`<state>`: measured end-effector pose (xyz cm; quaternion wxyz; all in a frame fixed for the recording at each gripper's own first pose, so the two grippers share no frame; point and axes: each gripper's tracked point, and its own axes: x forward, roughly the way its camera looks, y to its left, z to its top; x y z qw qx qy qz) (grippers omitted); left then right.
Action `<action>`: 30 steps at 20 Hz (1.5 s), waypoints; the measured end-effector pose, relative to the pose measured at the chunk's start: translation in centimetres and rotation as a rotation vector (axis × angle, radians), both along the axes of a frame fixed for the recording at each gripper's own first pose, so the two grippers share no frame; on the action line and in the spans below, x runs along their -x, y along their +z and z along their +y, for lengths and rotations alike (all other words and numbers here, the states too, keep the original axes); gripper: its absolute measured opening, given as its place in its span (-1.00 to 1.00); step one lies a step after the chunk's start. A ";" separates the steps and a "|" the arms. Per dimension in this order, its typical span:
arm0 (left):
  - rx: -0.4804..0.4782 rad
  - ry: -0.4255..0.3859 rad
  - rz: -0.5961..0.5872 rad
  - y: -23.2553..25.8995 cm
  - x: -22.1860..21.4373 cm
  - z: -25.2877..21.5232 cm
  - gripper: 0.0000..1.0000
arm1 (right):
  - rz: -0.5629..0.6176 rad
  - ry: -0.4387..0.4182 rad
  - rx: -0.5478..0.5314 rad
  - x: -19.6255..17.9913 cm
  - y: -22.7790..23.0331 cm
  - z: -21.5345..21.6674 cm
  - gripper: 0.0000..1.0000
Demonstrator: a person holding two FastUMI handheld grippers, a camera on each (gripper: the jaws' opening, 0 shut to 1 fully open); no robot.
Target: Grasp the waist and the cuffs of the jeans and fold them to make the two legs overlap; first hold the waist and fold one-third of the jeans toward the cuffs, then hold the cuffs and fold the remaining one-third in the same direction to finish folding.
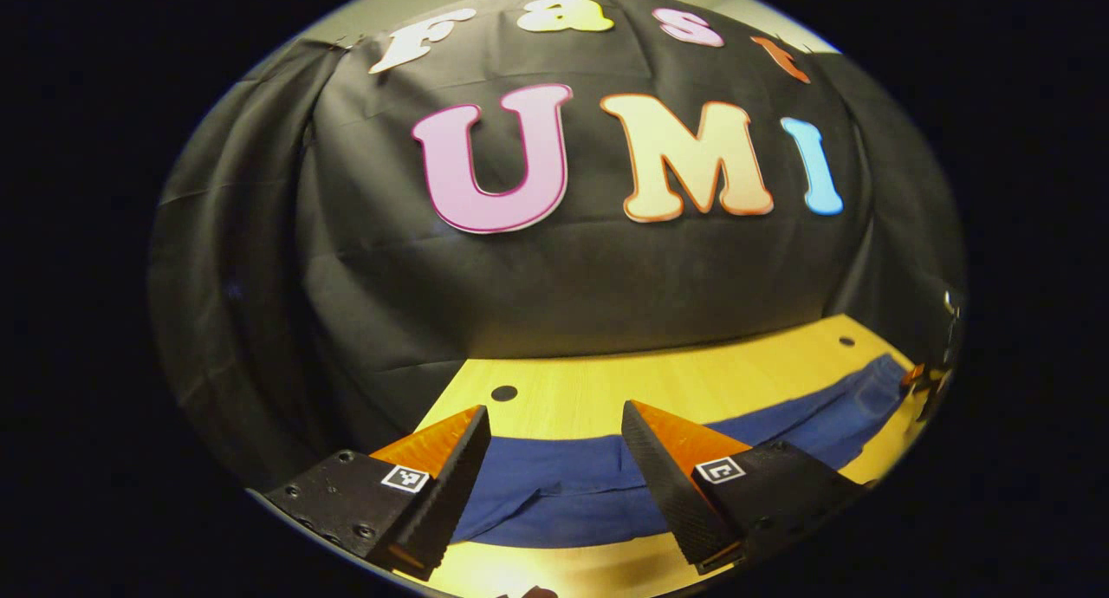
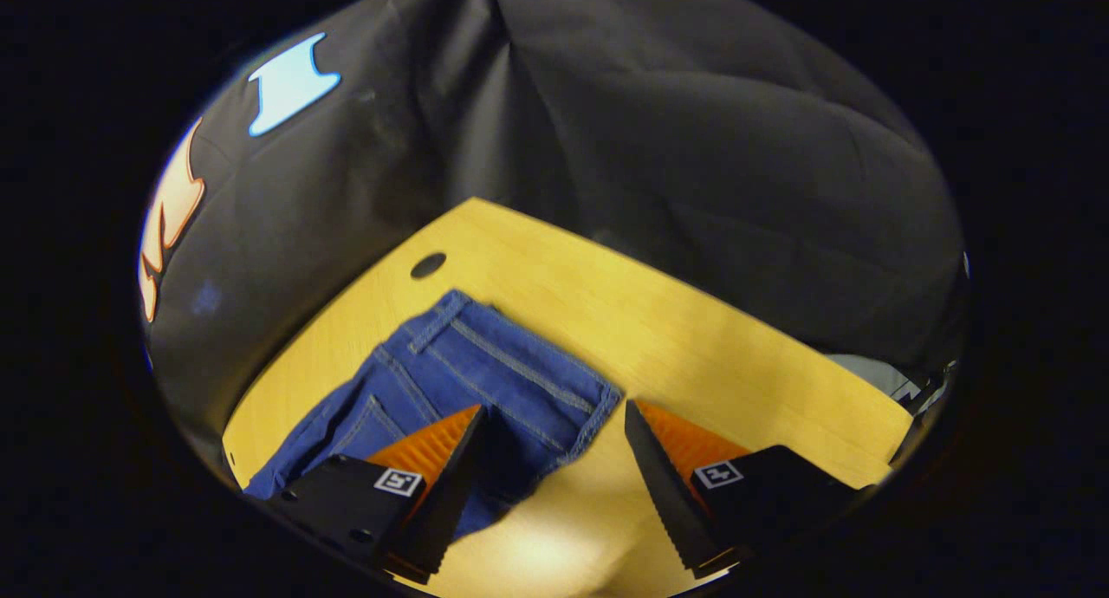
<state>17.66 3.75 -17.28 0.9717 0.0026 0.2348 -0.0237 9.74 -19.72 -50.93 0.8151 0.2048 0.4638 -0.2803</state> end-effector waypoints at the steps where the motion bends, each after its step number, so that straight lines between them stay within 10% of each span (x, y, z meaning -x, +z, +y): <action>1: 0.021 0.022 -0.002 0.7 -0.4 0.5 0.89 | -0.007 -0.007 -0.019 -0.3 -0.4 0.2 0.75; 3: 0.052 0.071 -0.007 1.1 -0.5 2.3 0.90 | -0.035 -0.039 -0.066 -1.2 -0.1 0.6 -0.44; 7: 0.063 0.129 0.025 0.4 0.9 6.1 1.00 | -0.157 0.022 -0.025 -2.9 3.4 0.5 -1.00; 19: 0.164 0.078 0.113 -4.5 0.1 14.3 0.89 | -0.567 0.480 0.152 -3.3 21.7 5.2 -0.93; 30: 0.194 -0.027 0.259 -10.1 2.8 16.7 0.89 | -0.620 0.698 -0.044 -3.6 18.9 4.7 -0.93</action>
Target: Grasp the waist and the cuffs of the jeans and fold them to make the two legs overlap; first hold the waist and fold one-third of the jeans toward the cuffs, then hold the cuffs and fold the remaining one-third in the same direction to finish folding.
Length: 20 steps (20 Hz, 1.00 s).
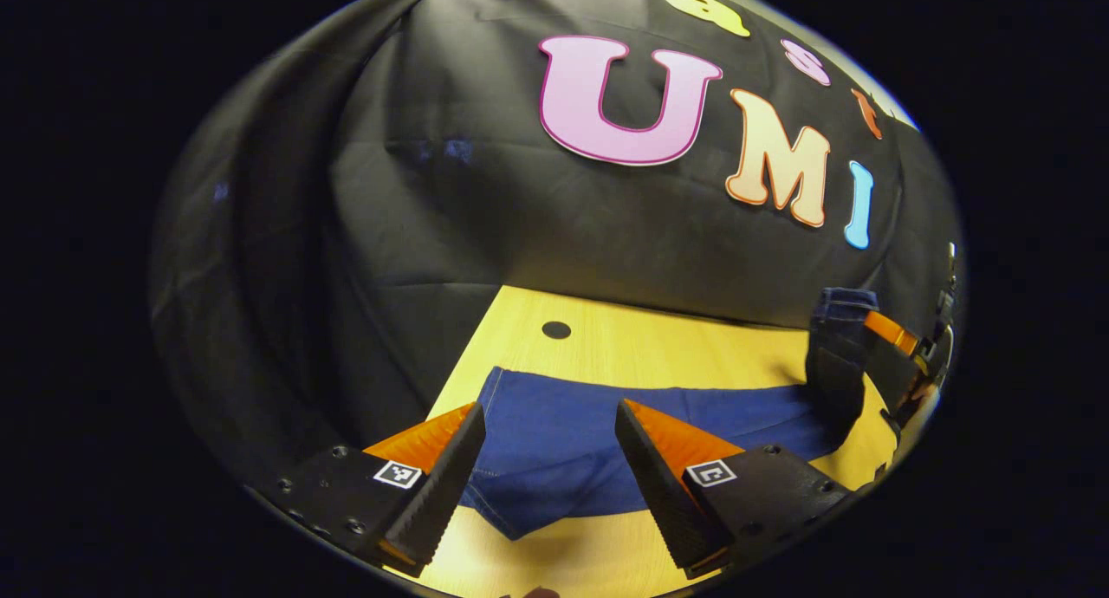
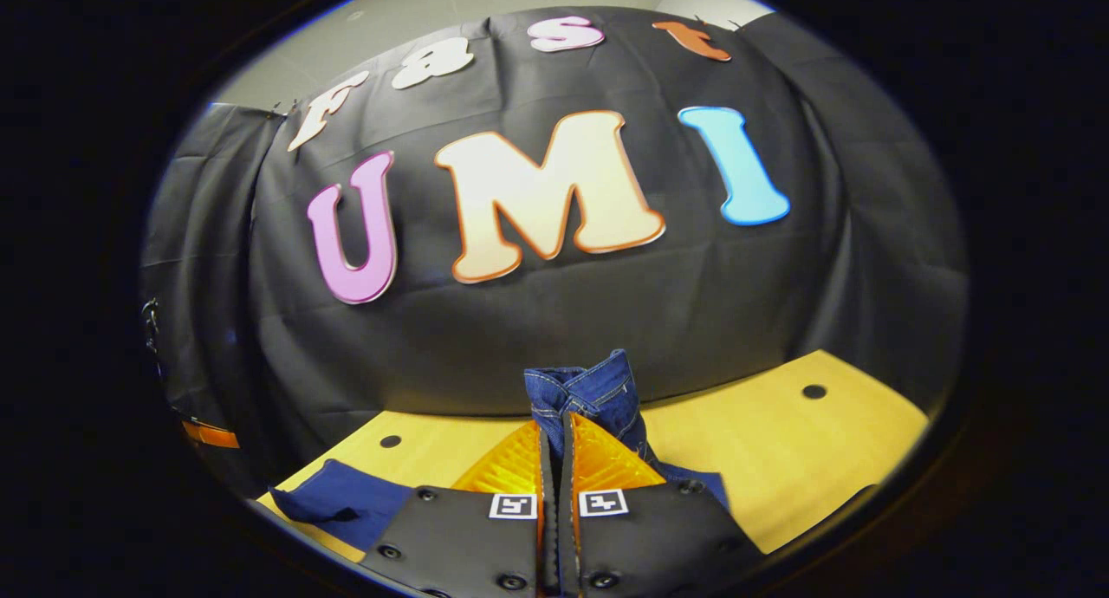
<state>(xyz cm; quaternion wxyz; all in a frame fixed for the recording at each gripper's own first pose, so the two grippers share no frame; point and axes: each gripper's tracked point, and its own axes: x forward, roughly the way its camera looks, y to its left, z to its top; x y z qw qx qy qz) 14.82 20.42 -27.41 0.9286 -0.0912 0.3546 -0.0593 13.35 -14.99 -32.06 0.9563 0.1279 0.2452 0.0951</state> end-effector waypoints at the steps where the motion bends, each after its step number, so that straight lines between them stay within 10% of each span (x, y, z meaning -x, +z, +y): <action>1: -0.005 -0.009 0.017 -0.6 0.3 0.2 0.89 | 0.026 0.028 -0.007 -0.1 -0.5 0.1 -0.94; 10: -0.001 -0.128 0.218 -8.7 3.7 1.4 0.89 | 0.288 0.207 -0.039 -2.7 -2.6 1.1 -0.89; 13: -0.055 -0.173 0.283 -12.6 4.6 2.8 0.91 | 0.245 0.200 0.032 -6.4 -0.6 -1.4 1.00; 20: -0.138 -0.352 0.362 -17.7 3.3 3.8 0.87 | 0.230 0.174 0.046 -9.2 6.6 -4.1 0.91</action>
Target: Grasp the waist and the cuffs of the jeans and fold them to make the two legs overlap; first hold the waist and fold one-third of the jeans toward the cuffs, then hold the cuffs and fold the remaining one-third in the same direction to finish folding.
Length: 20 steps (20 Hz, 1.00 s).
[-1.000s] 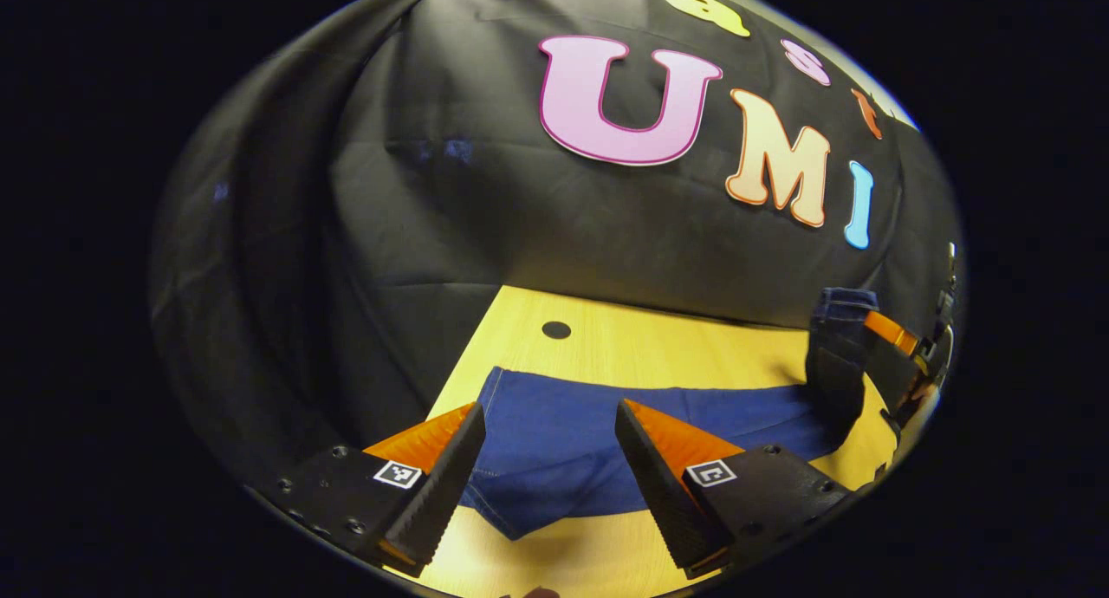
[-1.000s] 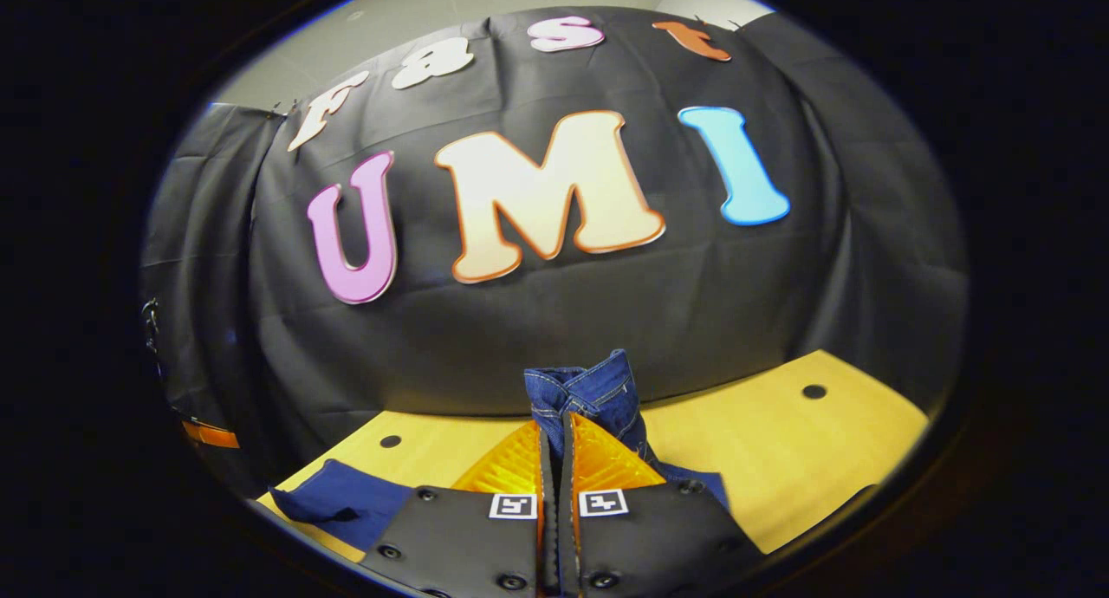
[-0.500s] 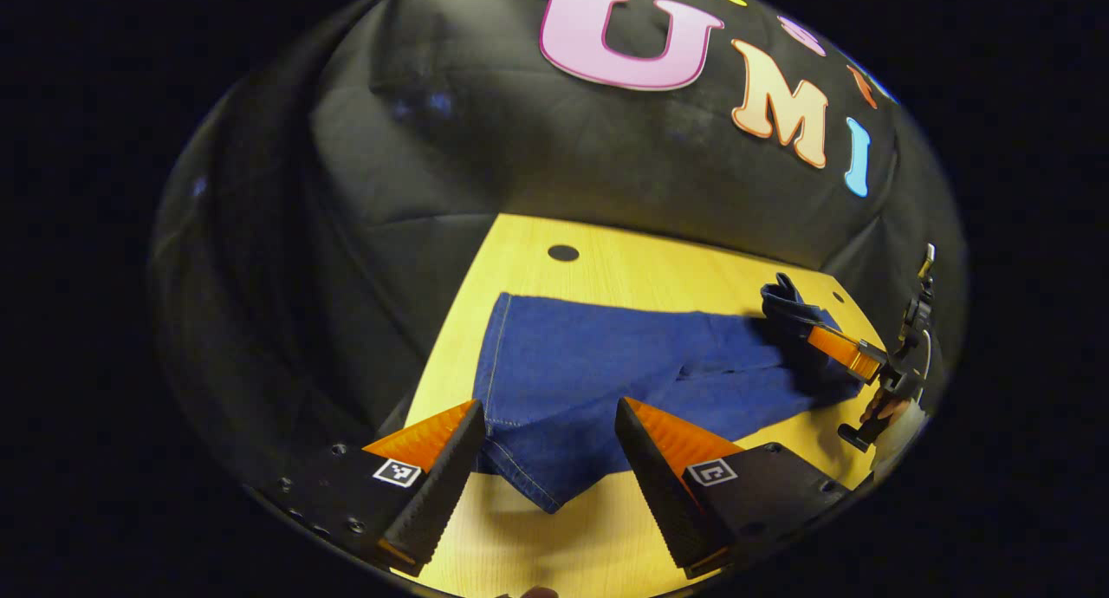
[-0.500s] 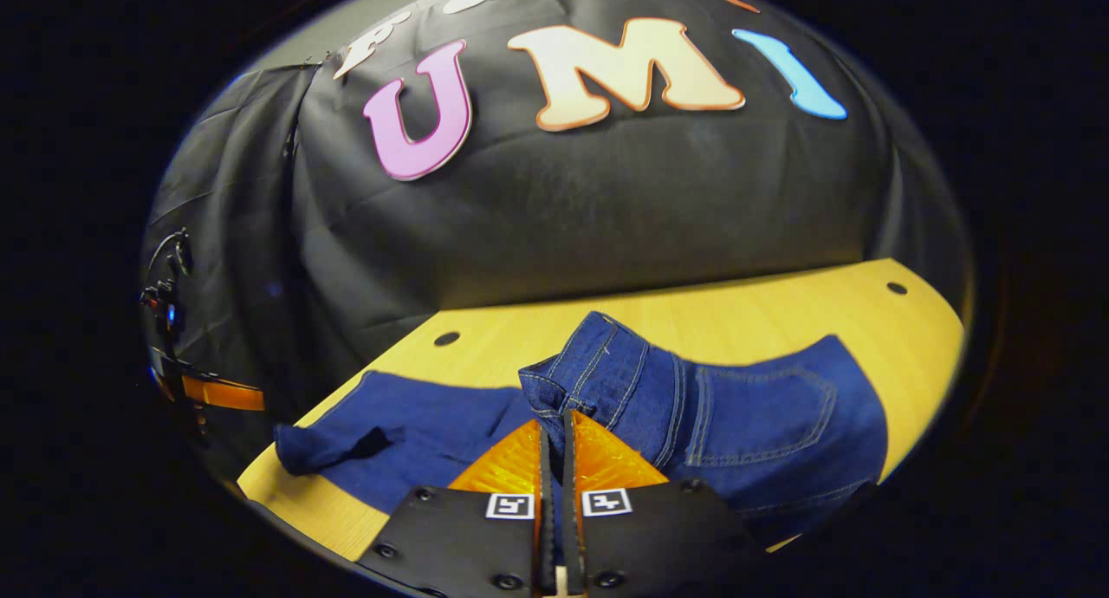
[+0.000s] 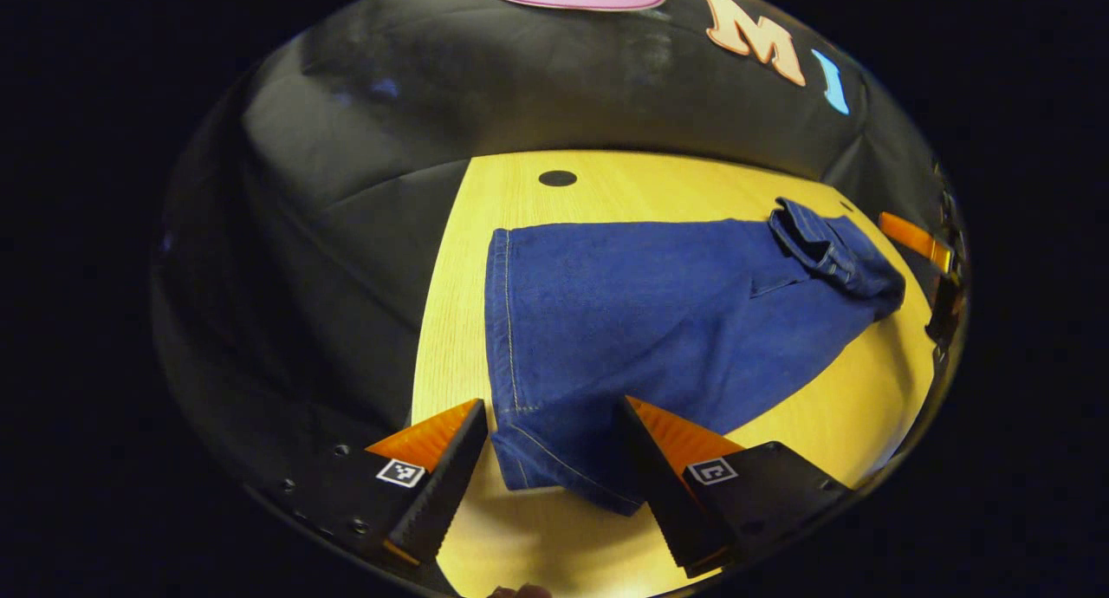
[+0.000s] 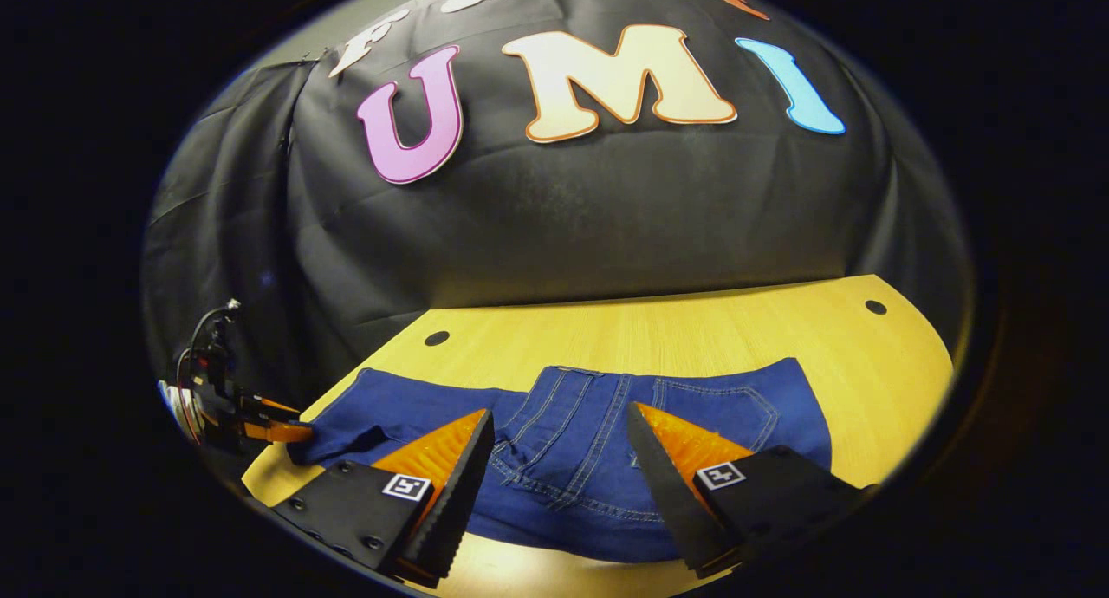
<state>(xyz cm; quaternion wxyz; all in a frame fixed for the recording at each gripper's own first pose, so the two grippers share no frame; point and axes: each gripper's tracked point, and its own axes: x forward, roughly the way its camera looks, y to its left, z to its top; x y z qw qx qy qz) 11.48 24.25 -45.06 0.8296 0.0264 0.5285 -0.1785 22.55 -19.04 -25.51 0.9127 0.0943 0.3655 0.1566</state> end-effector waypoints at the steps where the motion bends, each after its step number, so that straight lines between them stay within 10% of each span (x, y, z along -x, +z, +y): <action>1: 0.008 -0.032 0.047 -0.3 0.1 -0.3 0.94 | 0.007 0.005 0.007 0.6 -0.4 0.0 0.91; 5: 0.052 -0.112 0.063 -0.1 -0.4 -0.9 0.82 | 0.038 0.021 0.035 1.1 -1.4 0.5 0.90; 11: 0.092 -0.121 0.092 0.4 -1.1 -3.6 -0.39 | 0.037 0.046 0.030 1.4 -1.5 0.7 0.76; 14: 0.107 0.062 0.123 0.8 -1.5 -3.5 -0.94 | 0.037 0.013 0.013 1.6 -1.1 -0.5 0.91; 20: 0.305 0.296 0.071 6.5 -3.4 -6.0 -1.00 | -0.057 -0.017 -0.024 0.1 3.8 -4.0 0.91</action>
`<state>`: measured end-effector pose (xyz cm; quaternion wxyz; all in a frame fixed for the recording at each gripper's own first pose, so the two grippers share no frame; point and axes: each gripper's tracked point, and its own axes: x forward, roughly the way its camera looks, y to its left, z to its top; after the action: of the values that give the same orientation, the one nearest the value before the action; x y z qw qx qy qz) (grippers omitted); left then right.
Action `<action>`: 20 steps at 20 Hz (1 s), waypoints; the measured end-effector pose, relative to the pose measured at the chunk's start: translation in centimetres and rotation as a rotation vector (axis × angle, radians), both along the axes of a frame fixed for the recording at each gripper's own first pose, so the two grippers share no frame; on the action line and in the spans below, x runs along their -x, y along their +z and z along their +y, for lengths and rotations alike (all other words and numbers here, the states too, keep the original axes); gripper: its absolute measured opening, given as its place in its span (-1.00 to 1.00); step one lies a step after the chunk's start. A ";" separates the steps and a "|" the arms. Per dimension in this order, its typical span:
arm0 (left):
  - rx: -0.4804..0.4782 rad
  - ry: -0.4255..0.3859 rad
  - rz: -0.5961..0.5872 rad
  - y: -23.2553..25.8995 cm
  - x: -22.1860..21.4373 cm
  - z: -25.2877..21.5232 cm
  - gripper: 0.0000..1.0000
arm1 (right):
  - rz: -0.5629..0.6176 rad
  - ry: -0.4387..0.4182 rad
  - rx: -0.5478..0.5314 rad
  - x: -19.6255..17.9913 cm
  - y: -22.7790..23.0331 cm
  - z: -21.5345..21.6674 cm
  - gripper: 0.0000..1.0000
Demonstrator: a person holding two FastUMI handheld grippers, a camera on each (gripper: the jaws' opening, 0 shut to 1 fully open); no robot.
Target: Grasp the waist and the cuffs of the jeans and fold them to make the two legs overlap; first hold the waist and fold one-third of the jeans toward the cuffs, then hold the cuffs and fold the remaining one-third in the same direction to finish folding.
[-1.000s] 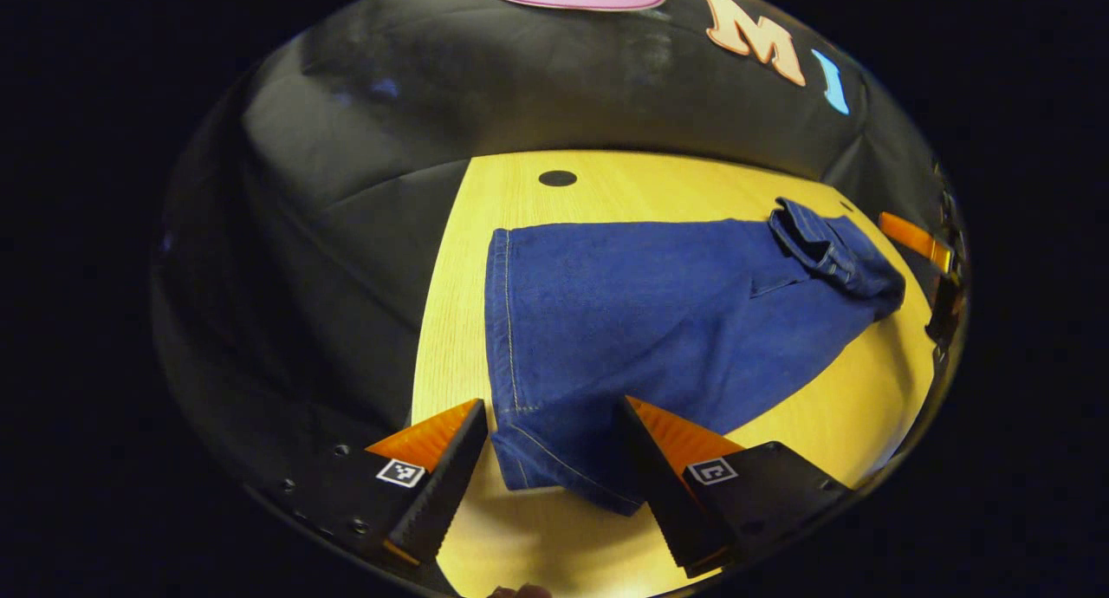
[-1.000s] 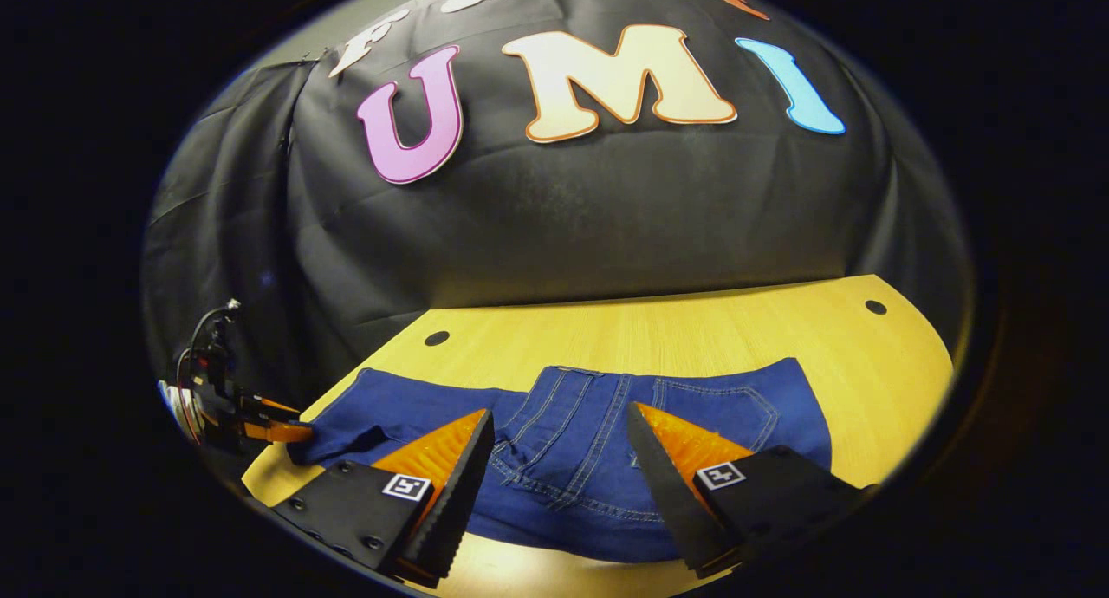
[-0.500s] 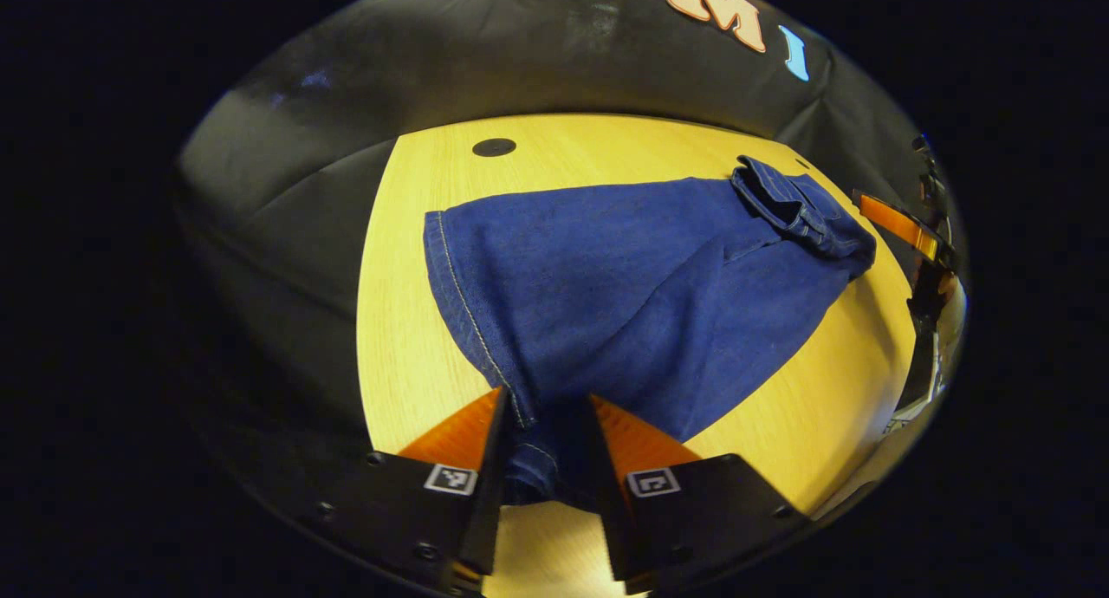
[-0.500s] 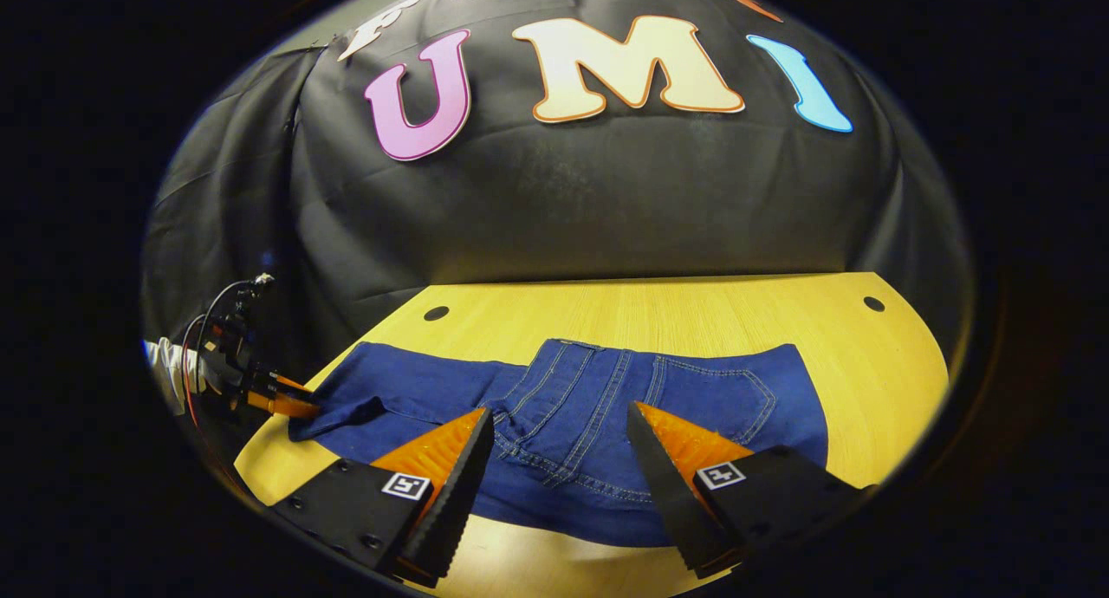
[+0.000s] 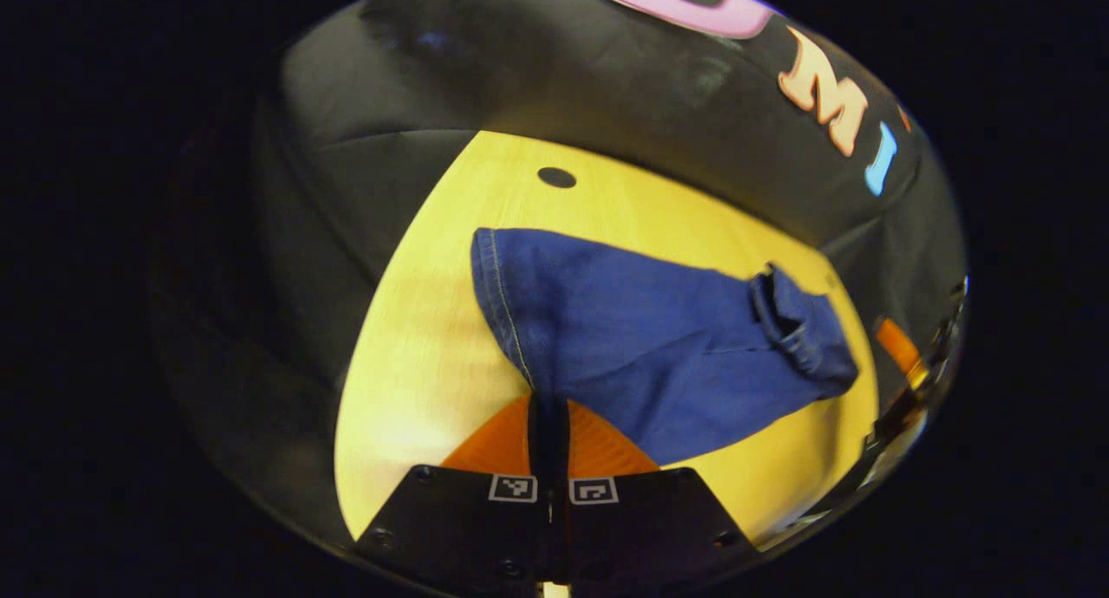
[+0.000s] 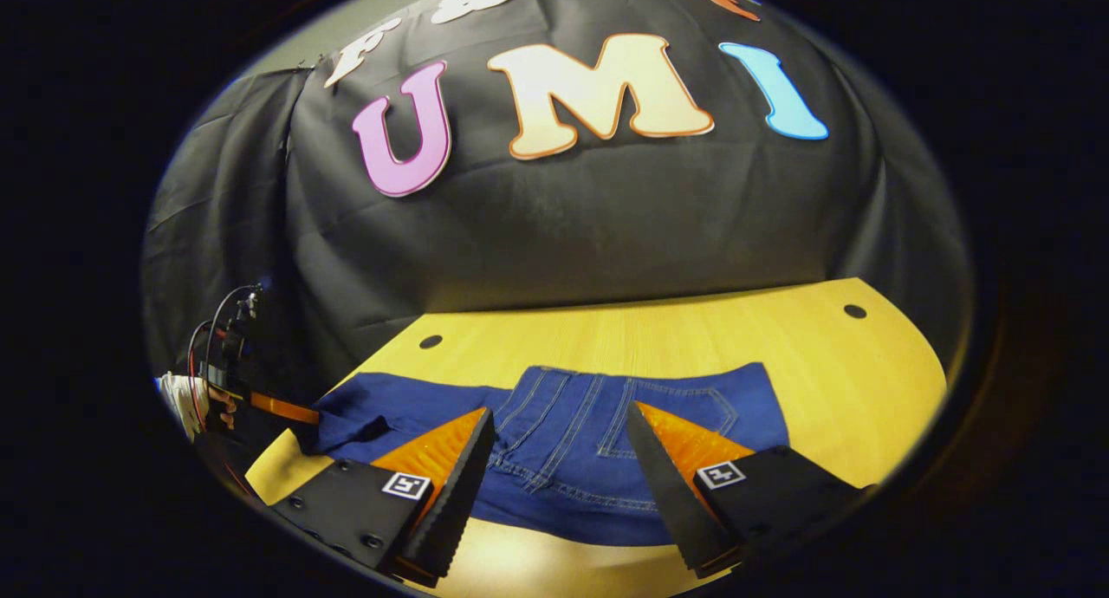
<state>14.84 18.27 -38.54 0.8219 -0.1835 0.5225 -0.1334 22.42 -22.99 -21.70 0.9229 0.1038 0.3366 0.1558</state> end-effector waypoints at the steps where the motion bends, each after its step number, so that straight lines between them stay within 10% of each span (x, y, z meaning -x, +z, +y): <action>1: 0.045 0.051 -0.047 2.0 -0.8 -0.7 -1.00 | -0.015 -0.005 -0.015 -0.2 0.7 -0.6 0.91; 9: 0.243 0.058 -0.153 10.9 -3.0 -11.0 -0.98 | -0.046 -0.038 -0.062 -0.6 3.7 -6.9 0.91; 20: 0.363 -0.222 -0.198 14.7 -3.4 -29.6 -1.00 | -0.066 -0.144 -0.038 1.2 5.9 -17.9 0.91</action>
<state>18.27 -11.36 -23.82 0.8029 -0.2559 0.4236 -0.3322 21.21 -40.86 -15.82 0.9401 0.1400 0.2948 0.0988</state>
